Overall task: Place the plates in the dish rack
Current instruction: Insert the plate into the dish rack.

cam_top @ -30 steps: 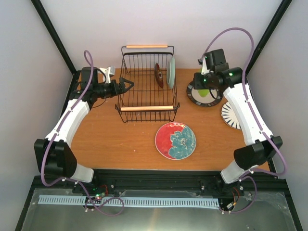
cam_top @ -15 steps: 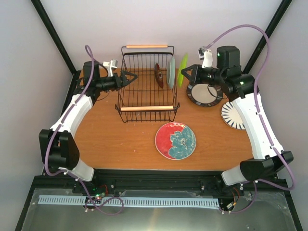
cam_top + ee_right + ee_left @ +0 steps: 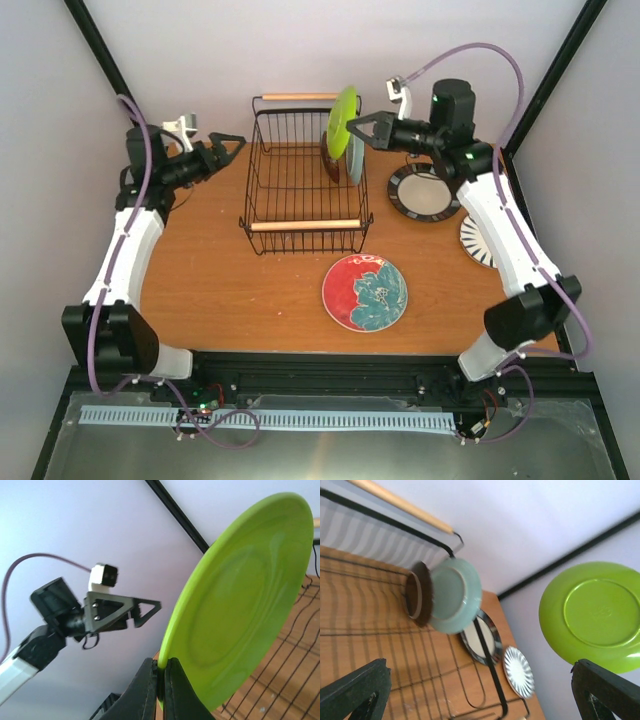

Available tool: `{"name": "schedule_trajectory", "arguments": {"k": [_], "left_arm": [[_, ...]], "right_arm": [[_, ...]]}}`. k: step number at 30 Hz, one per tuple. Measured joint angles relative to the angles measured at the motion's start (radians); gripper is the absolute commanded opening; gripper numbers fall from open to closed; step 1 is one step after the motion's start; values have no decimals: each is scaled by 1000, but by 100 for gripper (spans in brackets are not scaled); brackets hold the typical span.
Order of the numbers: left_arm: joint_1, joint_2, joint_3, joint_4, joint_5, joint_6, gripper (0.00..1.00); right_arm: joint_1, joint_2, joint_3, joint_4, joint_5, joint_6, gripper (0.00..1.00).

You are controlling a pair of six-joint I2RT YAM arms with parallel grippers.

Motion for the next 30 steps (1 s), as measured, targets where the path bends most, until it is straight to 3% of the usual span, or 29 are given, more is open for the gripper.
{"name": "schedule_trajectory", "arguments": {"k": [6, 16, 30], "left_arm": [[41, -44, 0, -88, -119, 32, 100], [37, 66, 30, -208, -220, 111, 100], [37, 97, 56, -223, -253, 145, 100]], "right_arm": [[35, 203, 216, -59, 8, -96, 3], [92, 574, 640, -231, 68, -225, 3], [109, 753, 742, -342, 233, -378, 3]]}}
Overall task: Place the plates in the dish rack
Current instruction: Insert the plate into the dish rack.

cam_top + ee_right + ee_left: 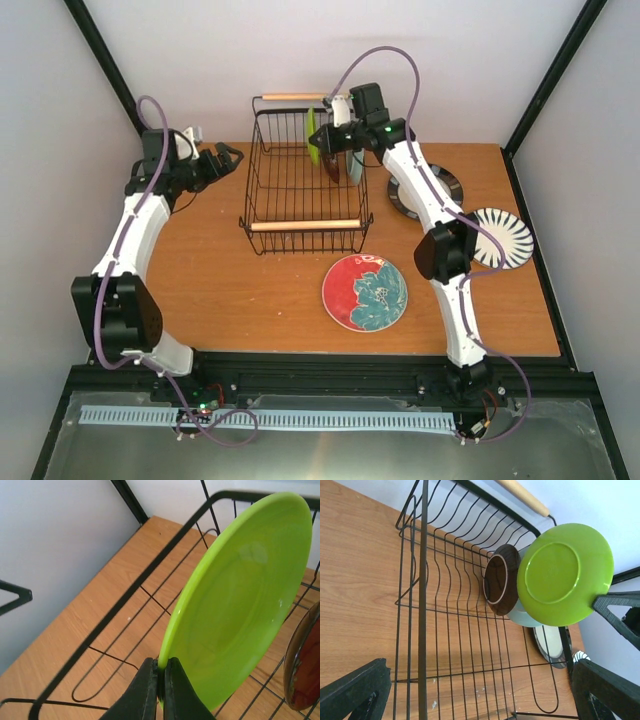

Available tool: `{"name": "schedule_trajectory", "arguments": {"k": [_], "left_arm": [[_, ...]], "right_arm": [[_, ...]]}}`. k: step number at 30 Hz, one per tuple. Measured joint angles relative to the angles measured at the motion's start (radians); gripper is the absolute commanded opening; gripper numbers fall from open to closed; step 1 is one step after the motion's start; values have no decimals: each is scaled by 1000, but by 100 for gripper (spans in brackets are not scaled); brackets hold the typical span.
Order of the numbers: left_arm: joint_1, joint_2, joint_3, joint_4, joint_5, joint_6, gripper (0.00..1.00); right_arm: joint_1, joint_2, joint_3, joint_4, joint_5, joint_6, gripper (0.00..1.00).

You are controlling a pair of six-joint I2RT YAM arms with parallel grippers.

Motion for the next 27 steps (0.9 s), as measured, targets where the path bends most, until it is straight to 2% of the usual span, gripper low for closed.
{"name": "schedule_trajectory", "arguments": {"k": [6, 14, 21, 27], "left_arm": [[-4, 108, 39, -1, 10, 35, 99], [-68, 299, 177, -27, -25, 122, 98], [-89, 336, 193, -47, -37, 148, 88], [-88, 347, 205, -47, -61, 155, 87]], "right_arm": [[32, 24, 2, -27, 59, -58, 3], [65, 72, 29, -26, 125, -95, 3], [67, 146, 40, -1, 171, -93, 3], [67, 198, 50, 29, 174, -83, 3]]}}
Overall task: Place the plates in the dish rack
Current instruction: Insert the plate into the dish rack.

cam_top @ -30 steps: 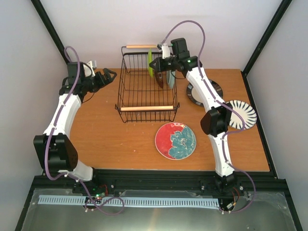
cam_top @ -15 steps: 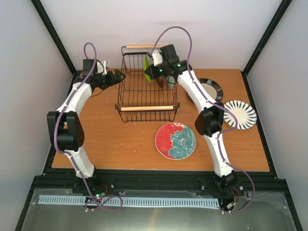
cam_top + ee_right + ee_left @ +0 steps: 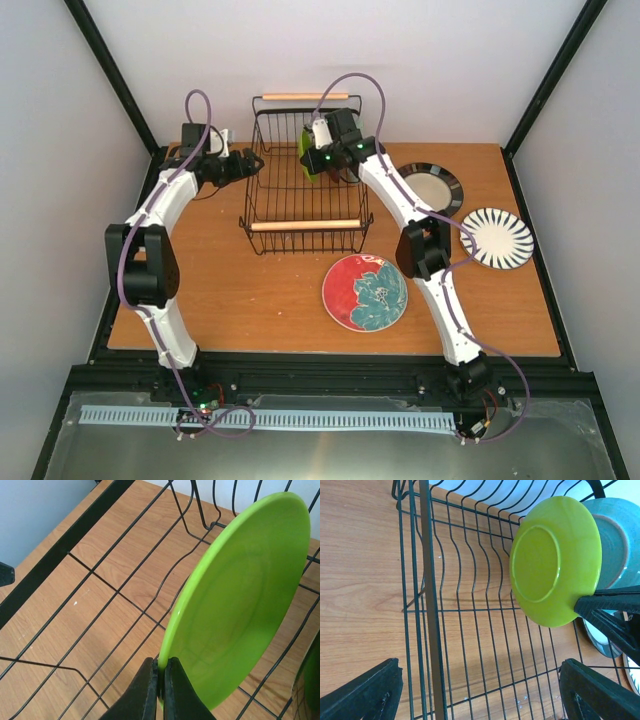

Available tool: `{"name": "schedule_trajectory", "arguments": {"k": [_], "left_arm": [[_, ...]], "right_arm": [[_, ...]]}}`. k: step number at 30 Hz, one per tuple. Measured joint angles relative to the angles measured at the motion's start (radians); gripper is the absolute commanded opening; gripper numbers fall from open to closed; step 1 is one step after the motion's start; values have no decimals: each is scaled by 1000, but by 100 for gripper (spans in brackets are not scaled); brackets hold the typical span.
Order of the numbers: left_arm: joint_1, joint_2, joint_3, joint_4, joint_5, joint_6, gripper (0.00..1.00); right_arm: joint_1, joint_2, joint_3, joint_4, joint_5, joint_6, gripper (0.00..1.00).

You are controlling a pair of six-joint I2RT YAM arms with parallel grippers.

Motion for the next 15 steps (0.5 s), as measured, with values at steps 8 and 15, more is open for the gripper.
{"name": "schedule_trajectory", "arguments": {"k": [8, 15], "left_arm": [[0, 13, 2, -6, -18, 9, 87], [0, 13, 4, -11, -23, 19, 88]], "right_arm": [[-1, 35, 20, 49, 0, 1, 3], [-16, 50, 26, 71, 0, 1, 3]]}}
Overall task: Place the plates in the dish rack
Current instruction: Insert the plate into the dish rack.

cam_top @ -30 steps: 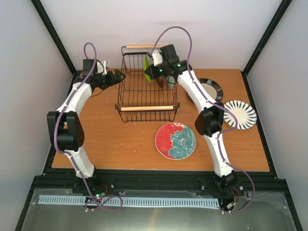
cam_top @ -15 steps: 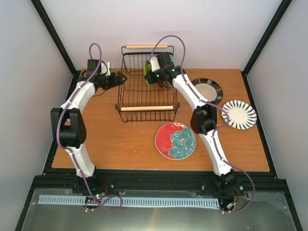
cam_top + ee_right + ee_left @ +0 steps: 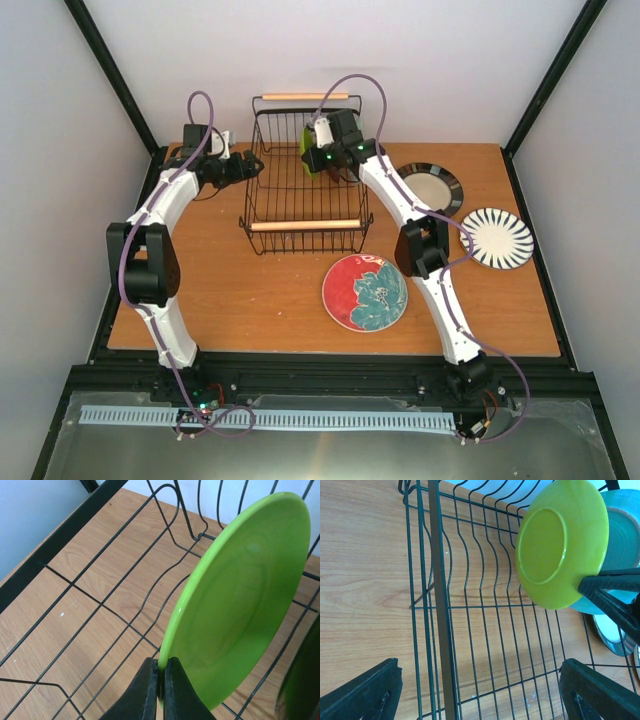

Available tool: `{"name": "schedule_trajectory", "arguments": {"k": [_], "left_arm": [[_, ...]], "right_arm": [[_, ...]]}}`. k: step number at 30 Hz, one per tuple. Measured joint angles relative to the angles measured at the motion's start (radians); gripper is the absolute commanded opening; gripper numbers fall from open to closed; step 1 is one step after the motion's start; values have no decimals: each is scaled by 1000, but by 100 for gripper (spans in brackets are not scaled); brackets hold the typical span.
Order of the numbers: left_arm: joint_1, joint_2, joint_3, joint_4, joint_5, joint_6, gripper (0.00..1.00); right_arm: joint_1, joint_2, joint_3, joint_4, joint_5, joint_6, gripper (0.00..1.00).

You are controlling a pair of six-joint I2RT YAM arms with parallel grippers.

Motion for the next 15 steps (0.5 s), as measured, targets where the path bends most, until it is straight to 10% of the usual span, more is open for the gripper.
{"name": "schedule_trajectory", "arguments": {"k": [15], "left_arm": [[0, 0, 11, -26, -17, 11, 88]], "right_arm": [[-29, 17, 0, 0, 20, 0, 3]]}}
